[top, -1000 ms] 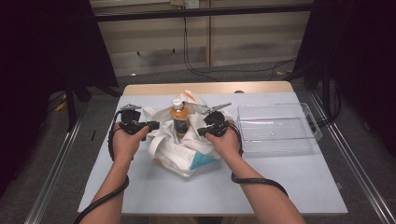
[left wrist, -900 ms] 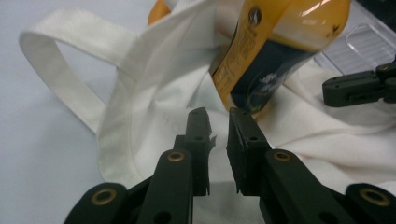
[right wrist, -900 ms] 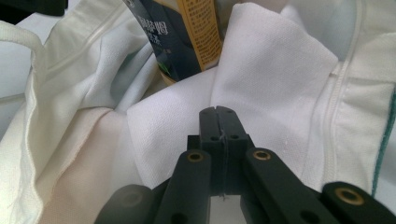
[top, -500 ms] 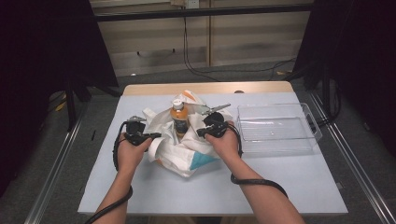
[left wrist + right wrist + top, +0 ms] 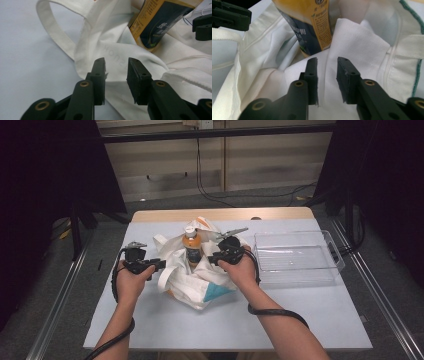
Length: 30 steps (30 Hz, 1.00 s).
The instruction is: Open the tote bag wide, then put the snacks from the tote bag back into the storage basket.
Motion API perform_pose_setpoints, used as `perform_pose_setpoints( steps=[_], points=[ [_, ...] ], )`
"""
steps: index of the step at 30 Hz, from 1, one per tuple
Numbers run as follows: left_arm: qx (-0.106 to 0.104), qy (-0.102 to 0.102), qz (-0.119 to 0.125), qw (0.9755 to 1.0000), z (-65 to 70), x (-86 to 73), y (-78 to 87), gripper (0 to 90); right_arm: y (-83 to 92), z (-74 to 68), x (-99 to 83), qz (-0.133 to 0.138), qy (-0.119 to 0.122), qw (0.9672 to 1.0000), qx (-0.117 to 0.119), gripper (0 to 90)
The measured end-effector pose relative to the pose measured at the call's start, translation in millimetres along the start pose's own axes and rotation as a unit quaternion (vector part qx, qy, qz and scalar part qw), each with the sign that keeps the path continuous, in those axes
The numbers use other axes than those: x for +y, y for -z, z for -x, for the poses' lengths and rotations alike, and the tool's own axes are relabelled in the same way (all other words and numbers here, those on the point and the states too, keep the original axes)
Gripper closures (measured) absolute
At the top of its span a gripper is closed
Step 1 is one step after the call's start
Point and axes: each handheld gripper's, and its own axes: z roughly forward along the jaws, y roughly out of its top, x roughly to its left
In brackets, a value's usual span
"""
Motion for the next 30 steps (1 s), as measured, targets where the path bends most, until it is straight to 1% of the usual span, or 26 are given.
perform_pose_setpoints(
  steps=[2,3,4,5,7,8,9,10,11,12,15,16,17,19,20,22,23,24,25,26,27,28,30],
  points=[
    [0.002,0.000,0.002,1.0000,-2.2,-1.1,3.0,63.9,0.0,-0.4,0.6,0.001,-0.003,1.0000,0.000,65.2],
    [0.008,0.001,0.005,1.0000,-3.0,-1.6,4.4,61.4,-0.3,-0.8,0.8,0.001,-0.001,1.0000,-0.001,62.6],
    [0.008,0.000,0.002,1.0000,-4.1,-2.2,6.1,59.5,-0.6,-1.1,1.0,0.001,0.000,1.0000,-0.004,59.4],
    [0.009,0.004,0.004,0.9999,-4.0,-2.9,7.4,58.6,-0.7,-1.4,1.1,0.003,-0.002,1.0000,-0.003,57.2],
    [0.009,-0.002,0.006,0.9999,-4.2,-3.2,10.5,55.2,-0.6,-1.9,1.7,0.005,-0.003,1.0000,-0.002,53.7],
    [0.013,-0.001,0.008,0.9999,-3.8,-3.5,11.6,54.3,-0.7,-1.9,2.1,0.005,-0.004,1.0000,-0.002,51.3],
    [0.016,0.004,0.012,0.9998,-3.4,-4.0,12.1,52.3,-0.3,-2.3,2.4,0.004,-0.007,1.0000,-0.001,49.9],
    [0.021,0.001,0.011,0.9997,-4.2,-4.6,13.1,49.7,0.0,-2.4,2.7,0.006,-0.007,1.0000,-0.002,47.7],
    [0.022,0.010,0.019,0.9995,-4.0,-5.3,13.1,47.3,0.3,-2.4,2.9,0.005,-0.008,0.9999,-0.003,45.4],
    [0.021,0.013,0.021,0.9995,-5.1,-5.8,14.1,45.3,0.6,-2.3,3.2,0.004,-0.012,0.9999,-0.001,44.0],
    [0.026,0.014,0.024,0.9993,-4.6,-7.0,14.7,42.6,1.8,-1.9,4.4,0.006,-0.013,0.9999,0.001,39.9],
    [0.027,0.012,0.023,0.9993,-5.0,-7.6,15.2,40.6,1.8,-1.2,4.6,0.007,-0.012,0.9999,0.003,39.1],
    [0.026,0.016,0.025,0.9992,-4.8,-8.3,15.1,37.7,1.9,-0.7,4.6,0.008,-0.013,0.9999,0.003,39.1],
    [0.028,0.019,0.024,0.9991,-4.5,-9.0,15.5,35.0,2.0,-0.3,4.6,0.007,-0.014,0.9999,0.001,39.0],
    [0.030,0.019,0.025,0.9990,-3.3,-9.8,15.0,35.0,1.8,0.2,4.5,0.007,-0.015,0.9999,0.004,38.6],
    [0.030,0.011,0.024,0.9992,-3.5,-11.2,16.4,30.9,2.4,0.3,5.1,0.008,-0.011,0.9999,0.002,36.5],
    [0.034,0.013,0.024,0.9990,-3.2,-11.8,16.9,29.0,2.3,0.5,5.4,0.007,-0.011,0.9999,0.002,36.0],
    [0.037,0.011,0.022,0.9990,-3.9,-12.1,17.9,27.4,2.8,0.5,5.7,0.007,-0.013,0.9999,0.000,35.9],
    [0.041,0.013,0.026,0.9987,-3.7,-12.5,18.5,25.7,2.6,0.7,6.1,0.009,-0.014,0.9999,0.002,35.7],
    [0.044,0.017,0.029,0.9985,-3.6,-12.7,19.6,24.8,2.3,0.8,6.6,0.010,-0.012,0.9999,0.002,35.0],
    [0.042,0.022,0.029,0.9984,-3.4,-12.1,20.0,24.2,2.1,0.6,7.1,0.011,-0.010,0.9999,0.001,34.6],
    [0.043,0.016,0.022,0.9987,-5.1,-11.2,21.5,23.5,2.1,0.1,7.7,0.011,-0.009,0.9999,0.002,34.2],
    [0.045,0.020,0.025,0.9985,-5.5,-10.9,22.8,22.0,1.2,-1.0,8.6,0.009,-0.010,0.9999,0.004,32.5]
  ],
)
